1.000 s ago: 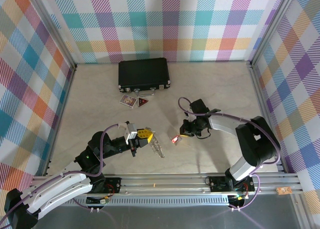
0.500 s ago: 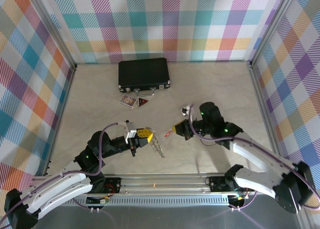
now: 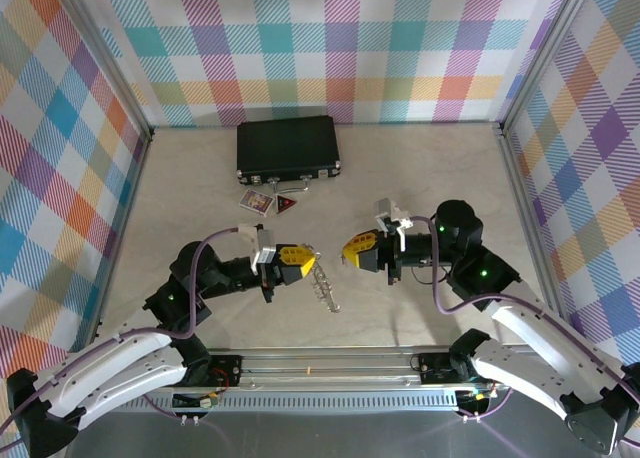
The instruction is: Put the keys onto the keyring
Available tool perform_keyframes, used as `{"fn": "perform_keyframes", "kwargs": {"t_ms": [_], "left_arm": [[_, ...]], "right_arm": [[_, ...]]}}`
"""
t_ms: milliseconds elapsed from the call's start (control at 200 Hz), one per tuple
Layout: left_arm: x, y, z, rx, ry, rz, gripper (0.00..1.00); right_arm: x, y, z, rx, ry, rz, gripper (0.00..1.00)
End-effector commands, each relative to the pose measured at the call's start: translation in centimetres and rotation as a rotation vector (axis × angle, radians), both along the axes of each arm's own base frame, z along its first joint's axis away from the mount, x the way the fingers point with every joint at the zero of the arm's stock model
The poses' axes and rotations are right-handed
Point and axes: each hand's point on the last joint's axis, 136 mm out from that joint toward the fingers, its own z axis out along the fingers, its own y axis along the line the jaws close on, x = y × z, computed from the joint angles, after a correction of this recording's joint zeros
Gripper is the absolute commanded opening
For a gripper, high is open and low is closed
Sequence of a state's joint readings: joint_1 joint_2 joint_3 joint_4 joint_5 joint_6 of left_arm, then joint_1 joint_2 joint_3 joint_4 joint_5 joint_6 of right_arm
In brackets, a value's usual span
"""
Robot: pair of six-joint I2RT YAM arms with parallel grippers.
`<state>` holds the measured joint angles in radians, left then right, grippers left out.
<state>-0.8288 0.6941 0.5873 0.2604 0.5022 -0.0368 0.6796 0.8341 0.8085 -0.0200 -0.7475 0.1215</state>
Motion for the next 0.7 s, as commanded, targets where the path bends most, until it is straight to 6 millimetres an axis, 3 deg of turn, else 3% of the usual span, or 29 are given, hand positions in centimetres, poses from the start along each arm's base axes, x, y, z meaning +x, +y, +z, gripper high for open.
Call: {"fn": "perform_keyframes", "kwargs": {"t_ms": [0, 695], "left_arm": [[-0.6, -0.2, 2.1, -0.028, -0.058, -0.043, 0.0], [-0.7, -1.2, 1.9, -0.03, -0.038, -0.099, 0.0]], "right_arm": [[-1.4, -0.1, 1.9, 0.044, -0.077, 0.058, 0.0], [-1.2, 0.8, 1.8, 0.029, -0.123, 0.044, 0.0]]}}
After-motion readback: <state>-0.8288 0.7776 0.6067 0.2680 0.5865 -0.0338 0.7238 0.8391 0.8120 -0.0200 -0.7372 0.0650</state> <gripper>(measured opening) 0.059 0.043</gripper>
